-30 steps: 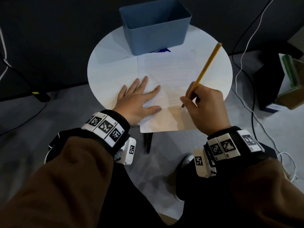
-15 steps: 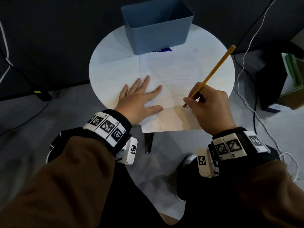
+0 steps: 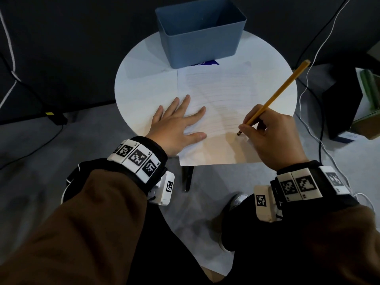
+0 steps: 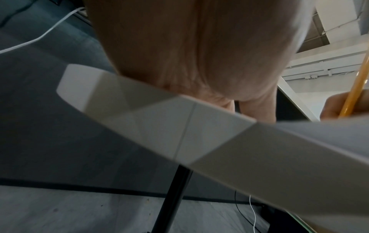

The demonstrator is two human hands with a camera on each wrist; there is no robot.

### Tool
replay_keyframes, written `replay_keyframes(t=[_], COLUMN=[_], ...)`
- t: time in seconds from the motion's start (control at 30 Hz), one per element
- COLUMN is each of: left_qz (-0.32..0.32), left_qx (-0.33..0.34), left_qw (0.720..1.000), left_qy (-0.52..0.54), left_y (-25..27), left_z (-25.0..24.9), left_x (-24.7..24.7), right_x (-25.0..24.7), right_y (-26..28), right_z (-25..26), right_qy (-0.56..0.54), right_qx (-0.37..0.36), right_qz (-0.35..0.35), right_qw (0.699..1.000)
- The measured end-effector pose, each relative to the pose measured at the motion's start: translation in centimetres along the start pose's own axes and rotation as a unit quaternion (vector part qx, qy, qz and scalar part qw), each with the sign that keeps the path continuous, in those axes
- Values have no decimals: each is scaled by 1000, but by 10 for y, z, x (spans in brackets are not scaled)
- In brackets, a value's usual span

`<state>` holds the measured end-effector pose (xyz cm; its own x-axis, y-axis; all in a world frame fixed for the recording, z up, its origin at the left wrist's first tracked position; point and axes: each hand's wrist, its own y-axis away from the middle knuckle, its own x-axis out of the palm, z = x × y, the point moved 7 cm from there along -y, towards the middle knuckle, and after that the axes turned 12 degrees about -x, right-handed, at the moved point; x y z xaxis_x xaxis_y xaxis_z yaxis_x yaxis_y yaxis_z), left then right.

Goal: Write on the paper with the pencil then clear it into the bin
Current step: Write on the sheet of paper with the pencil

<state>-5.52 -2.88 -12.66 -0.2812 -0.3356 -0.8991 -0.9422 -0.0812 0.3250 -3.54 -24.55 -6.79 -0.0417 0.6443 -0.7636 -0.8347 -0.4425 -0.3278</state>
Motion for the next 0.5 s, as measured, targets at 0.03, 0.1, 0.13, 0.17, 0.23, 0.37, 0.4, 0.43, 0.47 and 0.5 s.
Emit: replay_keyframes(t=[0.03,0.1,0.13,0.17,0.23,0.37,0.4,0.43,0.47,0.5], left_qz=[-1,-2,-2,-2,-1,1,1,1,0,0], left_qx=[0,0,-1,-1,2,4,4,4,4,5], left_qw=[1000,1000,1000,1000,1000,1000,1000,1000,1000,1000], left_qy=[0,0,1,3,6,9,9,8,9,10], left_y=[0,0,0,0,0,1,1,1,1,1], left_z=[0,0,0,1,0,0,0,0,0,0], left_x=[0,0,1,1,1,0,0,0,0,0], right_x=[-2,-1,1,4,10,7,4,2,1,1], right_y=[0,-1,-2,-3,-5,-5,-4,-4,-4,-4], right_z=[-1,0,2,5,8,2,0,-1,-1,0], right_qy=[-2,-9,-9,-7,-3,11,14,16,15,12], right_qx=[7,15,14,10,7,19,22,24,25,24], right_qz=[-1,-3,-1,5,21,31,29,25,21,18], right_qw=[1000,1000,1000,1000,1000,999,999,999,999,999])
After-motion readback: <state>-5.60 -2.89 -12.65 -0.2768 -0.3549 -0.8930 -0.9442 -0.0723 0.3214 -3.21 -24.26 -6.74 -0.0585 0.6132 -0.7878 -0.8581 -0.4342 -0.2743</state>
